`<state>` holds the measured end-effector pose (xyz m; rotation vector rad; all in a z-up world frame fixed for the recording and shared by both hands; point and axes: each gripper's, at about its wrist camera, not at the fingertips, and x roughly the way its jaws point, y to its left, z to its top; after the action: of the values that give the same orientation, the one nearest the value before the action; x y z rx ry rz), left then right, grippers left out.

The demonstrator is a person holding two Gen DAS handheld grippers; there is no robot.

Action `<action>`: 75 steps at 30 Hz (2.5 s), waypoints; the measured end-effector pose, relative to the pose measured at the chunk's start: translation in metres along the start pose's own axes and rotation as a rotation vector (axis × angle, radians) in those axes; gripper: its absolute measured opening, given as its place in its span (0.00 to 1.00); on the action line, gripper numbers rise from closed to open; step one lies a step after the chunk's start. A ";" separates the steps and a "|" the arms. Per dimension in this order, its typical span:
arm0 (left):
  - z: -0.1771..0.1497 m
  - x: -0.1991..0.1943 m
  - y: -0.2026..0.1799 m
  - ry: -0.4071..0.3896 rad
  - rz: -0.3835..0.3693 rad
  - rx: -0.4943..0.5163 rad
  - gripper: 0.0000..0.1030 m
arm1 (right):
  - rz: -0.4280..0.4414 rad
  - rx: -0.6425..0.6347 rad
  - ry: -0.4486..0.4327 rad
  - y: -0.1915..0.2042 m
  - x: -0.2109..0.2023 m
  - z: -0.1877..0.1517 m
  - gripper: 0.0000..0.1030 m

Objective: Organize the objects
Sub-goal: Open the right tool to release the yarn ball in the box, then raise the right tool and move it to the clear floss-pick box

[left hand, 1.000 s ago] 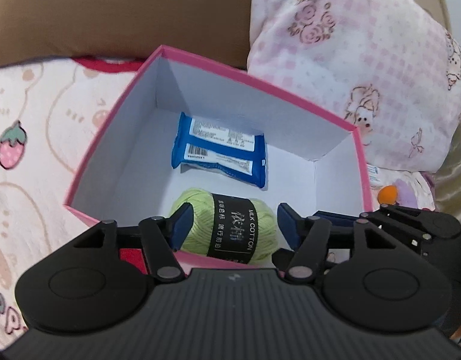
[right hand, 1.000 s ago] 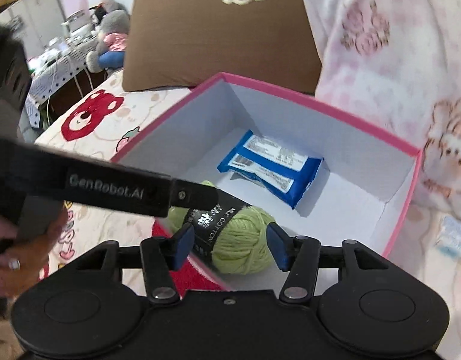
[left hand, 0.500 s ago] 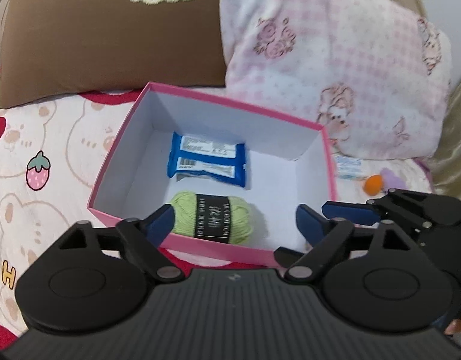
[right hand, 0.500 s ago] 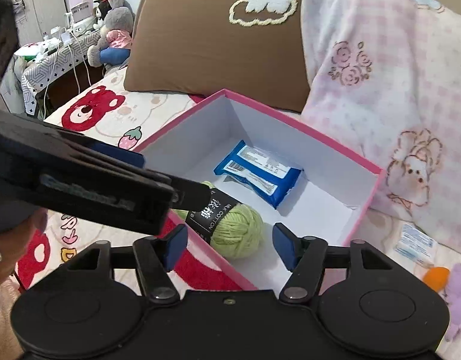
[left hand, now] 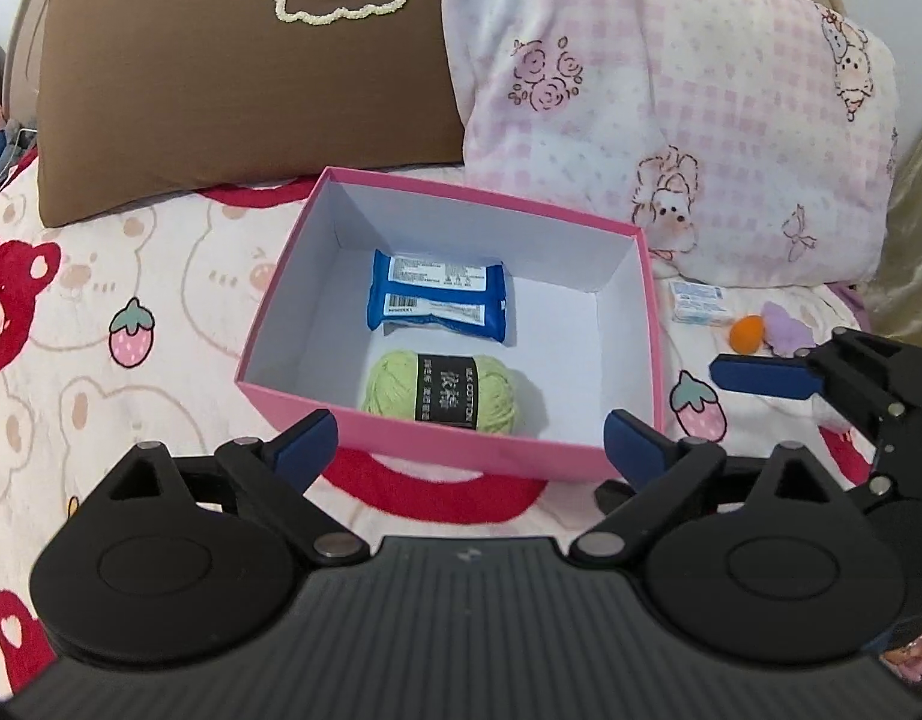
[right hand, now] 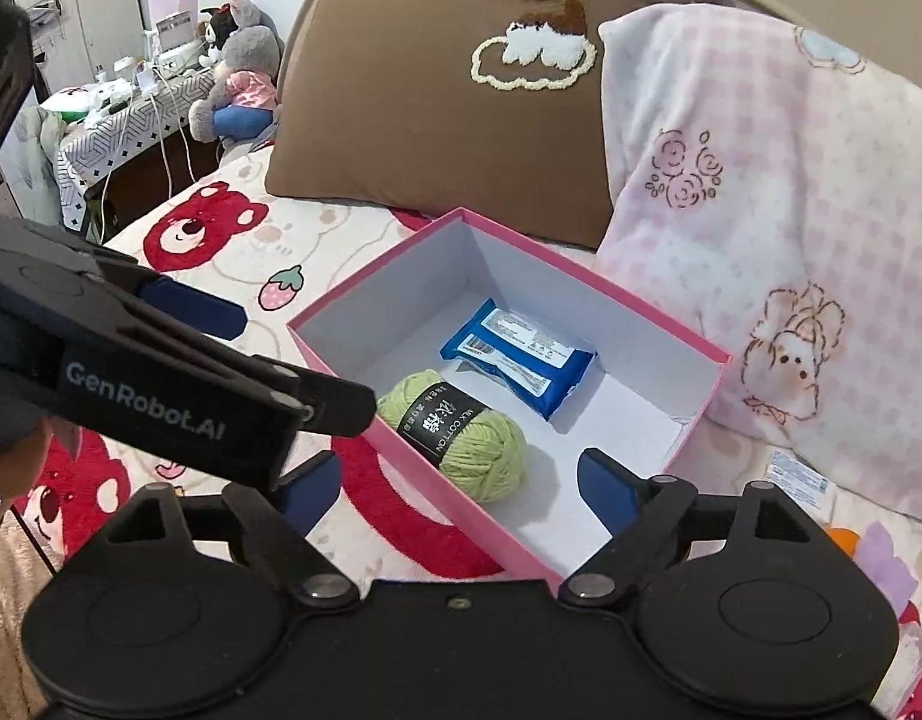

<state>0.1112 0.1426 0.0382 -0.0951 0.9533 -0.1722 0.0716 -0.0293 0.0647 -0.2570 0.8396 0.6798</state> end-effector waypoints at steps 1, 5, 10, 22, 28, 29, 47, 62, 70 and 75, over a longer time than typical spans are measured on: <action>-0.001 -0.004 0.000 -0.001 -0.003 0.001 0.94 | 0.005 0.012 0.014 -0.001 -0.003 -0.001 0.87; -0.010 -0.025 -0.001 -0.024 -0.044 -0.006 1.00 | 0.005 0.054 0.069 -0.005 -0.010 -0.008 0.87; -0.018 -0.045 -0.012 -0.042 -0.064 0.021 1.00 | -0.021 0.032 0.095 -0.005 -0.025 -0.019 0.87; -0.039 -0.057 -0.037 0.013 -0.088 0.069 1.00 | -0.010 -0.035 0.088 -0.004 -0.073 -0.047 0.87; -0.048 -0.058 -0.054 0.052 -0.114 0.097 1.00 | -0.003 -0.069 0.097 -0.001 -0.086 -0.069 0.87; -0.050 -0.058 -0.058 0.057 -0.121 0.105 1.00 | -0.004 -0.071 0.098 -0.001 -0.088 -0.073 0.87; -0.067 -0.051 -0.116 0.153 -0.213 0.182 1.00 | -0.074 -0.105 0.161 -0.032 -0.110 -0.121 0.87; -0.057 -0.002 -0.210 0.203 -0.372 0.260 1.00 | -0.067 0.041 0.143 -0.127 -0.131 -0.163 0.87; -0.045 0.050 -0.234 0.220 -0.420 0.177 0.99 | -0.200 -0.091 0.046 -0.167 -0.124 -0.190 0.87; -0.042 0.083 -0.253 0.232 -0.432 0.172 0.99 | -0.213 -0.092 0.060 -0.213 -0.102 -0.205 0.87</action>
<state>0.0971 -0.1219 -0.0130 -0.1233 1.1360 -0.6739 0.0378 -0.3331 -0.0023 -0.4453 0.8252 0.5142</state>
